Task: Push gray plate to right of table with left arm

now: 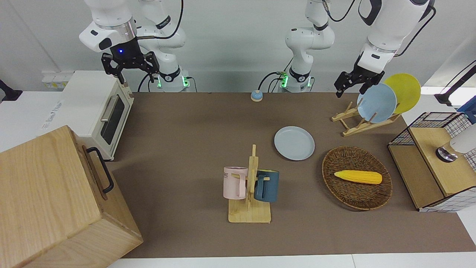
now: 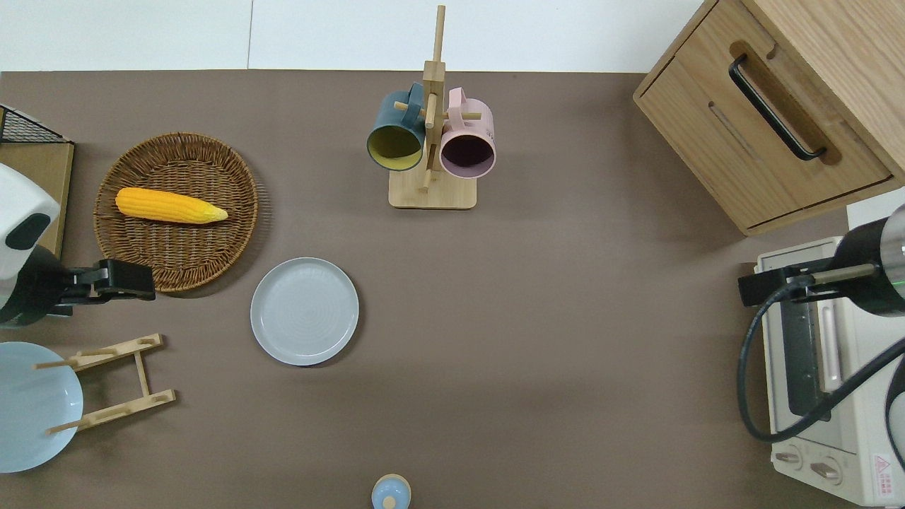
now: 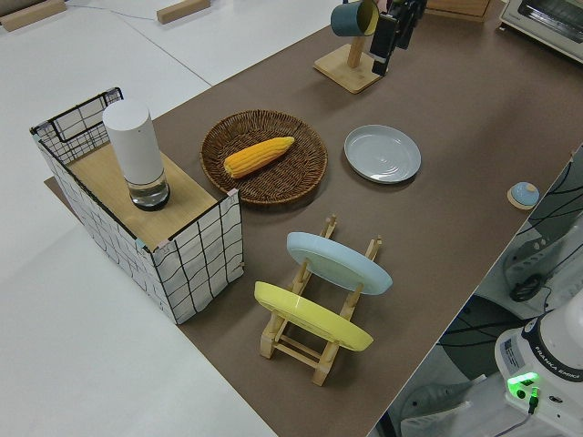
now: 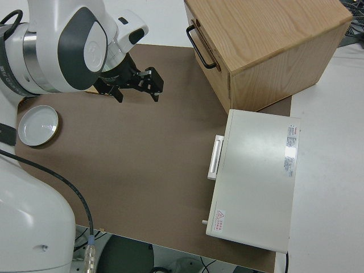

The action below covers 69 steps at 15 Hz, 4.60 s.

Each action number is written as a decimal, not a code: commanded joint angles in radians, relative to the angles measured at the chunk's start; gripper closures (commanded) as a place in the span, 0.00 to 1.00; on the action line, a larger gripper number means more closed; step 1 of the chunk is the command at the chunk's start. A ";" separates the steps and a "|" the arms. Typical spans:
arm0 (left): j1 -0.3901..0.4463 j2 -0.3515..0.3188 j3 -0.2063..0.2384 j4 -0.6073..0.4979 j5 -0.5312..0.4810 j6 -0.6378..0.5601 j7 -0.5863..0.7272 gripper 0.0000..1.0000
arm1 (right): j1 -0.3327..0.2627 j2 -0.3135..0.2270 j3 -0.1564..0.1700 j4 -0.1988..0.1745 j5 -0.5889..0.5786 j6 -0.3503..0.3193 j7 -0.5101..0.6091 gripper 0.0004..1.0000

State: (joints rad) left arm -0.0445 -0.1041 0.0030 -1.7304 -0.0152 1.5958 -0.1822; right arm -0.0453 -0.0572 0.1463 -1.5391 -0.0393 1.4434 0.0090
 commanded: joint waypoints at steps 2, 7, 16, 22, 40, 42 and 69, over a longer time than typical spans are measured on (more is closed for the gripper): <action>-0.015 -0.009 0.018 -0.089 -0.029 0.065 -0.005 0.01 | -0.007 -0.007 0.002 -0.004 0.002 -0.001 -0.020 0.00; -0.014 -0.006 0.017 -0.190 -0.029 0.140 -0.017 0.01 | -0.007 -0.007 0.001 -0.004 0.002 -0.001 -0.020 0.00; -0.018 0.023 0.014 -0.414 -0.051 0.394 -0.031 0.01 | -0.007 -0.007 0.001 -0.004 0.002 -0.001 -0.020 0.00; -0.023 0.095 0.012 -0.498 -0.141 0.518 -0.031 0.01 | -0.007 -0.007 0.001 -0.004 0.002 -0.001 -0.020 0.00; -0.055 0.187 -0.011 -0.650 -0.207 0.783 -0.036 1.00 | -0.007 -0.007 0.001 -0.004 0.002 -0.001 -0.020 0.00; -0.055 0.187 -0.006 -0.650 -0.207 0.788 -0.036 1.00 | -0.007 -0.007 0.002 -0.004 0.002 -0.001 -0.020 0.00; -0.087 0.192 -0.400 -0.650 -0.318 0.894 -0.463 1.00 | -0.007 -0.007 0.001 -0.004 0.002 -0.001 -0.020 0.00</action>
State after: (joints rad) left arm -0.1090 0.0867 -0.3182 -2.3624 -0.3125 2.4220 -0.5150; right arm -0.0453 -0.0572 0.1463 -1.5391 -0.0393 1.4434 0.0090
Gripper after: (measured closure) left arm 0.877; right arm 0.004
